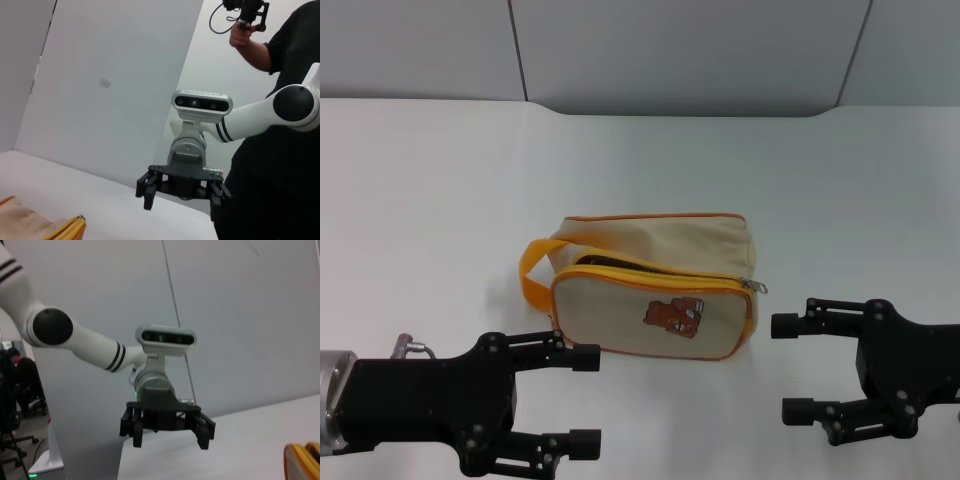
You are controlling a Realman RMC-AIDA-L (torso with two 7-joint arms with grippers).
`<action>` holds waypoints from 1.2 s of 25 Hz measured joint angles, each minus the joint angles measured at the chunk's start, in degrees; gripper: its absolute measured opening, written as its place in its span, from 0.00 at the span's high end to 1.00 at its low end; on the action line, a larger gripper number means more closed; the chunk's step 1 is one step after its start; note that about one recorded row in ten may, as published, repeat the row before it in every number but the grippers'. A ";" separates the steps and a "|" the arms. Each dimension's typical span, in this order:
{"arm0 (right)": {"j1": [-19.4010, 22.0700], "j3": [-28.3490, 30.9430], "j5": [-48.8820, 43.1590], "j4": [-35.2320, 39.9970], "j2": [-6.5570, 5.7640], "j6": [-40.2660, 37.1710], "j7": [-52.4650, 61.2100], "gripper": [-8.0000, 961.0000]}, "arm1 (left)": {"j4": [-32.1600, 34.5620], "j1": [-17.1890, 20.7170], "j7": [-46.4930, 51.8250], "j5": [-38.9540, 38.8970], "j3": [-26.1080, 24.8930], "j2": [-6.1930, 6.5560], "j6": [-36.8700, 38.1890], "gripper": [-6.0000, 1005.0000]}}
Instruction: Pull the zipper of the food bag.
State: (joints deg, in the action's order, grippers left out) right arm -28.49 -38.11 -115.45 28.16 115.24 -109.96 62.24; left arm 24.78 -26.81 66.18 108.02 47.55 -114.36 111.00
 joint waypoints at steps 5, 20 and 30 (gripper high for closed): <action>0.03 0.26 -0.33 0.08 0.08 0.10 -0.08 0.15 | 0.10 0.40 -1.40 0.03 -0.16 -0.09 -0.01 0.17; 0.37 0.47 -0.37 0.05 0.16 -0.63 -0.16 0.15 | 0.28 0.73 -2.19 0.09 -0.44 -0.25 -0.19 0.17; 0.37 0.50 -0.13 0.05 0.17 -0.71 -0.19 0.15 | 0.27 0.80 -2.20 0.01 -0.46 -0.25 -0.66 0.17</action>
State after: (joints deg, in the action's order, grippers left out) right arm -28.12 -37.62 -115.57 28.21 115.40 -110.67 62.05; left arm 25.05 -26.01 63.98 108.02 47.09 -114.61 110.34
